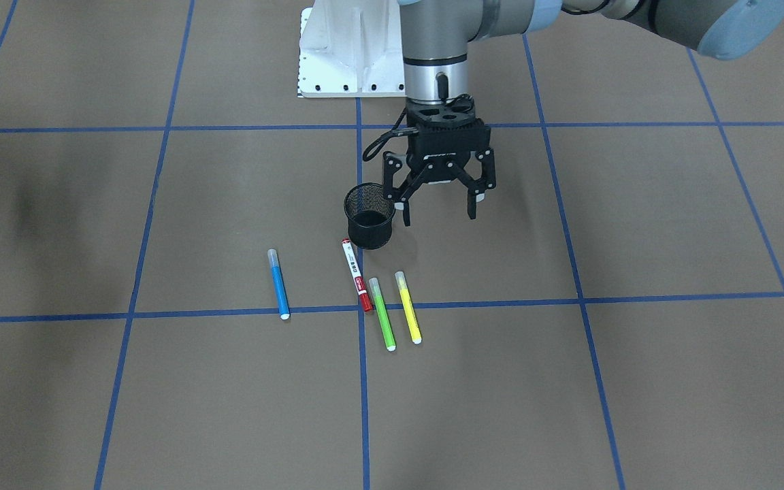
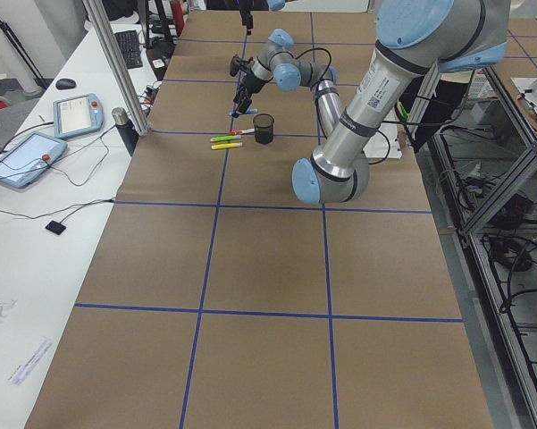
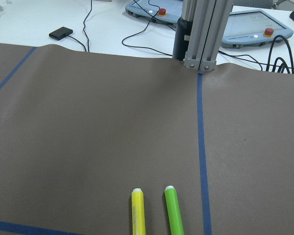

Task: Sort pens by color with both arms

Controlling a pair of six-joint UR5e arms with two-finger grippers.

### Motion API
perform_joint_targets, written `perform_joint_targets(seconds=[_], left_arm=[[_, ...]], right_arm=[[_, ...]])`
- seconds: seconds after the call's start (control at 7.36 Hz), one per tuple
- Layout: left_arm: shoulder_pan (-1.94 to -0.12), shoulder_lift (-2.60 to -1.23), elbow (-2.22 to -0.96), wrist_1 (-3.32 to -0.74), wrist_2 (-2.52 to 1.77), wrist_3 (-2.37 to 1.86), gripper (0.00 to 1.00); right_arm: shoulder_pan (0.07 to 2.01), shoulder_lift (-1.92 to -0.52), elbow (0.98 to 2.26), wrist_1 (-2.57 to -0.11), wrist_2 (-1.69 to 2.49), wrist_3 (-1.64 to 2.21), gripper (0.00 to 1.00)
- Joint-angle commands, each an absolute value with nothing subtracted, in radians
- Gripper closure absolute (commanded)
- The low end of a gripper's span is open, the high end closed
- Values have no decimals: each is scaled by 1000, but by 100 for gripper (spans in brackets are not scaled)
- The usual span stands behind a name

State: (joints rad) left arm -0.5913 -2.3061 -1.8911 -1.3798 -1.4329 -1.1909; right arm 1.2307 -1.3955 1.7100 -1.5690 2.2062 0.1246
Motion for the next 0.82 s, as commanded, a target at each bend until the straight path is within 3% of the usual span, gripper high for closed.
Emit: perform_joint_targets(seconds=[0.0, 0.68], left_arm=[[-736, -2272, -1992, -1248, -1654, -1004, 1], [-1196, -2087, -1918, -1164, -2070, -374, 1]], right_arm=[[1287, -1396, 1654, -1568, 2204, 118, 1], [1371, -1397, 1548, -1569, 2187, 55, 0]])
